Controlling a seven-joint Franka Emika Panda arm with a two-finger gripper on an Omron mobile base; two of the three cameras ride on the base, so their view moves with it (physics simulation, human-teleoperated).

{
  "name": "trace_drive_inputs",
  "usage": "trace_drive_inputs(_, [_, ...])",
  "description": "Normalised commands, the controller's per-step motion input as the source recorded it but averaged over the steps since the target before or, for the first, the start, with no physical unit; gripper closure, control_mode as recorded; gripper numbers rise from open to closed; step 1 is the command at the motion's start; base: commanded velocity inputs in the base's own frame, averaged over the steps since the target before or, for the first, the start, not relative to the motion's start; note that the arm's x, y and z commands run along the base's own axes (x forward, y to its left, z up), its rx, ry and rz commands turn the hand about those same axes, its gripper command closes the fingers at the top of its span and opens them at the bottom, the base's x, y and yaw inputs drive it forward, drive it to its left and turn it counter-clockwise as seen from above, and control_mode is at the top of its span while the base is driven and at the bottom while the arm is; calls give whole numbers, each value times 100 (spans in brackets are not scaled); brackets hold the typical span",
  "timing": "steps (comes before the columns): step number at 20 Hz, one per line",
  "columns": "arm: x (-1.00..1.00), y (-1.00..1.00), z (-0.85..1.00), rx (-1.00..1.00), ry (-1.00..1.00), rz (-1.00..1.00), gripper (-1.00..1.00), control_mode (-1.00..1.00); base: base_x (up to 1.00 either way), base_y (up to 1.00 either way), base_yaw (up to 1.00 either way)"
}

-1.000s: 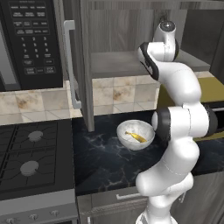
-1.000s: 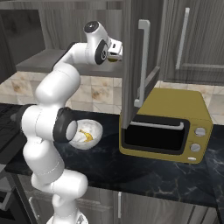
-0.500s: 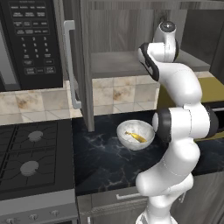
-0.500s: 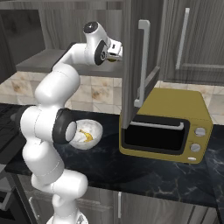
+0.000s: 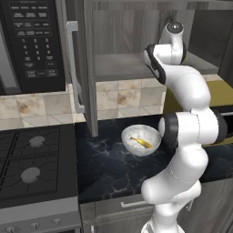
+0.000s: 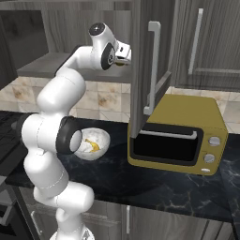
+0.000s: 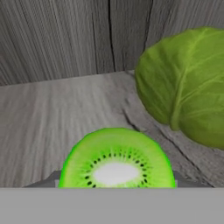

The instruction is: Open the cabinet. Pick the banana and kiwi from the cabinet and place them into the bowl. Then close the cabinet.

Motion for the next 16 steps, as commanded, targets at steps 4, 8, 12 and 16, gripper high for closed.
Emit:
trace_drive_inputs(4, [-2,0,-7,0,-5,0,100,-100,0,0,0])
trace_drive_inputs(8, [-14,0,-6,0,-8,0,100,-100,0,0,0])
trace_drive_inputs(12, [-34,0,-5,-1,-10,0,100,-100,0,0,0])
trace_drive_inputs(16, [-52,0,0,0,-4,0,100,-100,0,0,0])
